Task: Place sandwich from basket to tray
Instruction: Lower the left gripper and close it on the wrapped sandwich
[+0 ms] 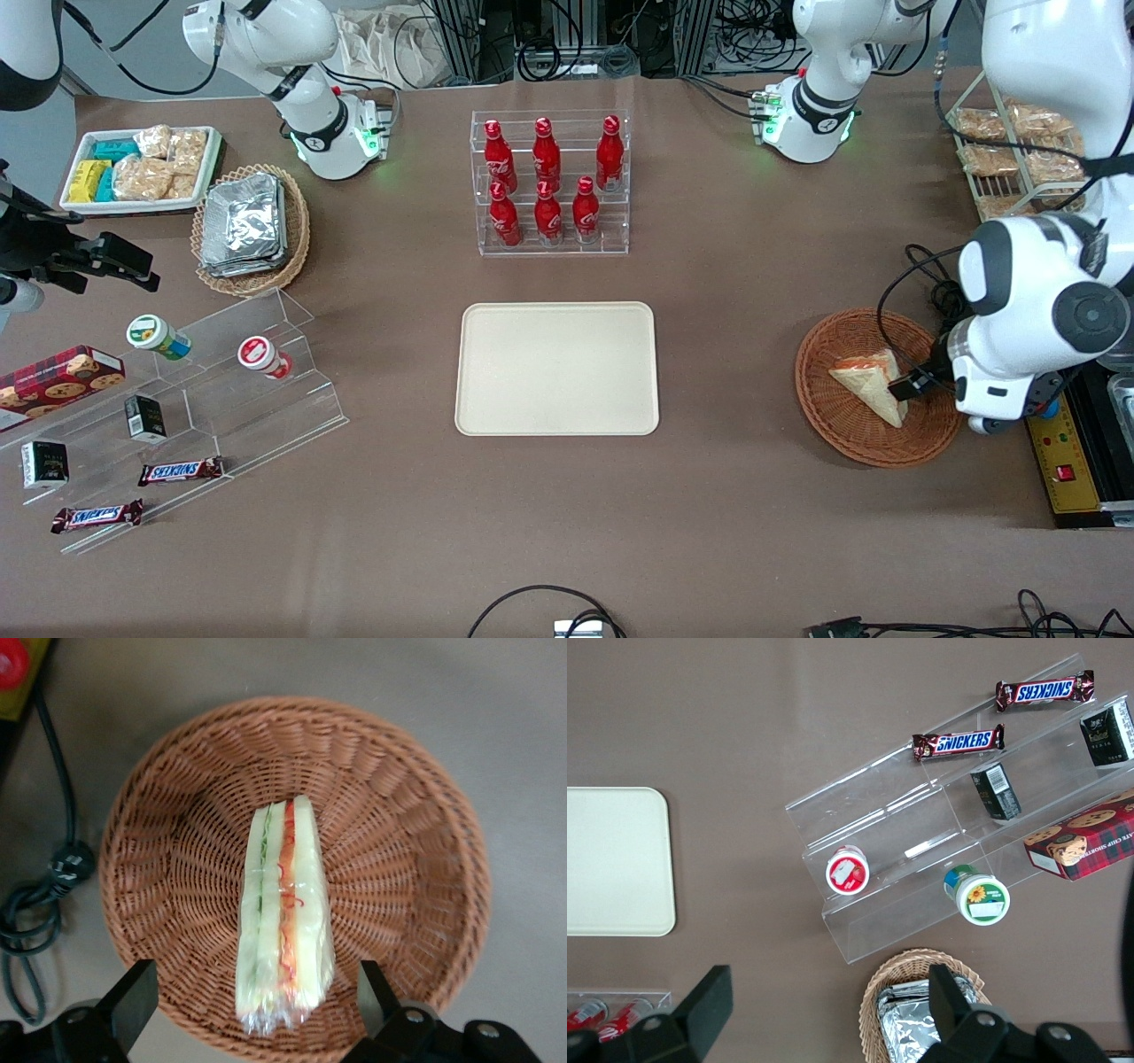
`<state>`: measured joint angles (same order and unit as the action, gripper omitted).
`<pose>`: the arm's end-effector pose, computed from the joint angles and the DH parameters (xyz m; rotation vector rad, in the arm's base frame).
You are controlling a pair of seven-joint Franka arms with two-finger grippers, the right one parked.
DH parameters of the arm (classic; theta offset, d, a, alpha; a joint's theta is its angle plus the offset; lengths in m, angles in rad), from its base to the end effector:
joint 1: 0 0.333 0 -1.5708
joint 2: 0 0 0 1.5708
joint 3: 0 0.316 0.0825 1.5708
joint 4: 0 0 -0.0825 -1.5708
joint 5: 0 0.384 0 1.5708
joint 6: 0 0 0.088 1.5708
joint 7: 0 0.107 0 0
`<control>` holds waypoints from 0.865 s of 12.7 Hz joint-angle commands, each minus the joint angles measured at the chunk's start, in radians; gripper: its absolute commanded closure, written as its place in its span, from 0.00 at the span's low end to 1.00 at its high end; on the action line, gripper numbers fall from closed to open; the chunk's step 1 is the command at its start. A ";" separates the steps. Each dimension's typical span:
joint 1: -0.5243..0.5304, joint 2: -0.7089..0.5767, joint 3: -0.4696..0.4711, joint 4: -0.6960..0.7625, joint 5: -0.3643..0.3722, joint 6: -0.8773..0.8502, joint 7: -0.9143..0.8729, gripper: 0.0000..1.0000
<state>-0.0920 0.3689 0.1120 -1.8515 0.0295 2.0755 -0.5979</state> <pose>0.6182 0.0100 0.3142 -2.8986 -0.8922 0.1797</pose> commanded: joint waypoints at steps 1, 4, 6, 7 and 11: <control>-0.003 -0.005 0.002 -0.044 -0.019 0.047 -0.048 0.00; -0.005 0.036 0.002 -0.049 -0.075 0.096 -0.063 0.00; -0.005 0.045 0.002 -0.073 -0.080 0.133 -0.063 0.00; -0.005 0.045 0.002 -0.092 -0.082 0.152 -0.075 0.00; -0.006 0.059 0.000 -0.120 -0.102 0.193 -0.106 0.16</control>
<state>-0.0939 0.4308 0.1111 -1.9551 -0.0610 2.2424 -0.6853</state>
